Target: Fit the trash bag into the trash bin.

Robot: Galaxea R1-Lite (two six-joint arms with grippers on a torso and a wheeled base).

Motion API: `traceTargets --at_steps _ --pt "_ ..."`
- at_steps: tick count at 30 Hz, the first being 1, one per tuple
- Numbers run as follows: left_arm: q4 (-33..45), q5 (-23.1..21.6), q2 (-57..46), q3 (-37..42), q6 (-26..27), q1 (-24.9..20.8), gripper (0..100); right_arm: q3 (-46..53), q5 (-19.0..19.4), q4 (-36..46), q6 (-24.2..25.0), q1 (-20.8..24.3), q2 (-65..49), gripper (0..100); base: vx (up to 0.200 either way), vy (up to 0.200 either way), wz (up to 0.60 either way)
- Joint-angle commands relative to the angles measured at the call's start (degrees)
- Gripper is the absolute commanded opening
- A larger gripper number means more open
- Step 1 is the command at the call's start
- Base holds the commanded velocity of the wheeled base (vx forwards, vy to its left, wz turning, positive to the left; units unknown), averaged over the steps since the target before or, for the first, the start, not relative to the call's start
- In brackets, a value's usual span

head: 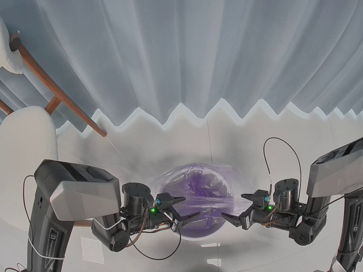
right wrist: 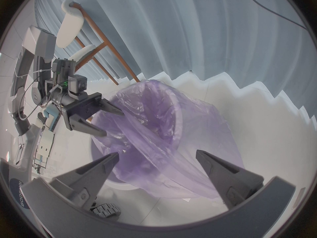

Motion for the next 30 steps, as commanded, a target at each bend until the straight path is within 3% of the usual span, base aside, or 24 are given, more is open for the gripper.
traceTargets --at_steps 1,11,21,27,30 --pt "-0.5 0.1 0.1 0.2 0.0 0.0 0 -0.1 -0.9 -0.3 0.1 -0.1 1.2 0 0.0 0.0 0.0" --pt "0.1 -0.5 -8.0 5.8 -0.6 -1.0 0 2.1 -1.2 -5.5 0.1 -0.1 -1.1 0 0.0 0.0 0.0" --pt "-4.0 -1.6 -11.6 25.4 0.2 -4.2 0 16.4 -0.5 -9.1 1.5 2.1 -2.1 0 0.0 0.0 0.0" --pt "-6.5 -1.5 -7.3 25.4 0.1 -5.0 0 16.1 -0.6 -9.2 2.8 4.5 -1.6 0 0.0 0.0 0.0" --pt "-6.5 -1.3 -7.5 25.8 -0.3 -5.0 0 15.4 -0.7 -9.2 3.5 5.3 -1.6 0 -0.2 0.0 0.0"
